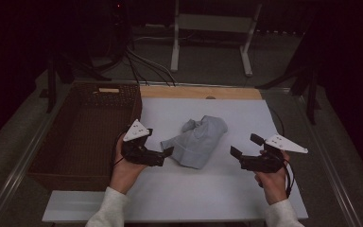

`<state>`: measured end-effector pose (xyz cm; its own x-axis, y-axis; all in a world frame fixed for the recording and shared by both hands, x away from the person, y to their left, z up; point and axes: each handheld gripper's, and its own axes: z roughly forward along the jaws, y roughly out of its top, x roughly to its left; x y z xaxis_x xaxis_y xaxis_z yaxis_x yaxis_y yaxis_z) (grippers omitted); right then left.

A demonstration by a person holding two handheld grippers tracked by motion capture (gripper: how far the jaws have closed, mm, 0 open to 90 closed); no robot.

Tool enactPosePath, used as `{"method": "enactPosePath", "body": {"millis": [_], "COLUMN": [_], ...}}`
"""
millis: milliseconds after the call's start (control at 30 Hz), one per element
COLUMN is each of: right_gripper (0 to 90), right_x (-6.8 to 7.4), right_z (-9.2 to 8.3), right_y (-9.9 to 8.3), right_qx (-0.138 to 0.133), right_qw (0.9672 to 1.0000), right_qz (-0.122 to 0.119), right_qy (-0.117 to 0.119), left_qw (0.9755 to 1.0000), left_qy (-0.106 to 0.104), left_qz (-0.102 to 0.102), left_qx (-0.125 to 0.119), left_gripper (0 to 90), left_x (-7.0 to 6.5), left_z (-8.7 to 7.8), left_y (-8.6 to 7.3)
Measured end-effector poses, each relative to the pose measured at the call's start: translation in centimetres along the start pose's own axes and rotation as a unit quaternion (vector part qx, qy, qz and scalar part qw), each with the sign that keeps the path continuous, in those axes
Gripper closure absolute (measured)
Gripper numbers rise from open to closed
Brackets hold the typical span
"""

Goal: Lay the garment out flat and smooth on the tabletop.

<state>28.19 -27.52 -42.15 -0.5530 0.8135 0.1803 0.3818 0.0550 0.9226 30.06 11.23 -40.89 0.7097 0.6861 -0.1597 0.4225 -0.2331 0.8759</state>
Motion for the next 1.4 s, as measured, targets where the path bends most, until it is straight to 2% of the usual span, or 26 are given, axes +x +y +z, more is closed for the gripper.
{"method": "enactPosePath", "body": {"millis": [200,400,867,1400], "right_gripper": [0.7,0.7,0.8,5.3], "right_x": [0.5,1.0,2.2,3.2], "right_z": [1.7,3.3,6.1,8.5], "right_y": [1.3,2.0,3.6,4.2], "right_qx": [0.012,0.025,0.039,0.062], "right_qw": [0.9999,0.9996,0.9990,0.9976], "right_qz": [-0.010,-0.017,-0.013,-0.023], "right_qy": [0.007,0.002,0.018,0.021], "left_qw": [1.0000,1.0000,1.0000,0.9999], "left_qy": [0.000,0.004,0.003,0.003], "left_qz": [0.000,0.000,0.007,0.015], "left_qx": [-0.003,-0.006,-0.002,0.001], "left_gripper": [0.0,0.0,0.0,0.0], "left_x": [-0.1,-0.2,-0.3,-0.6], "left_z": [-0.1,-0.2,-0.2,-0.1], "left_y": [0.0,-0.1,-0.1,0.0]}}
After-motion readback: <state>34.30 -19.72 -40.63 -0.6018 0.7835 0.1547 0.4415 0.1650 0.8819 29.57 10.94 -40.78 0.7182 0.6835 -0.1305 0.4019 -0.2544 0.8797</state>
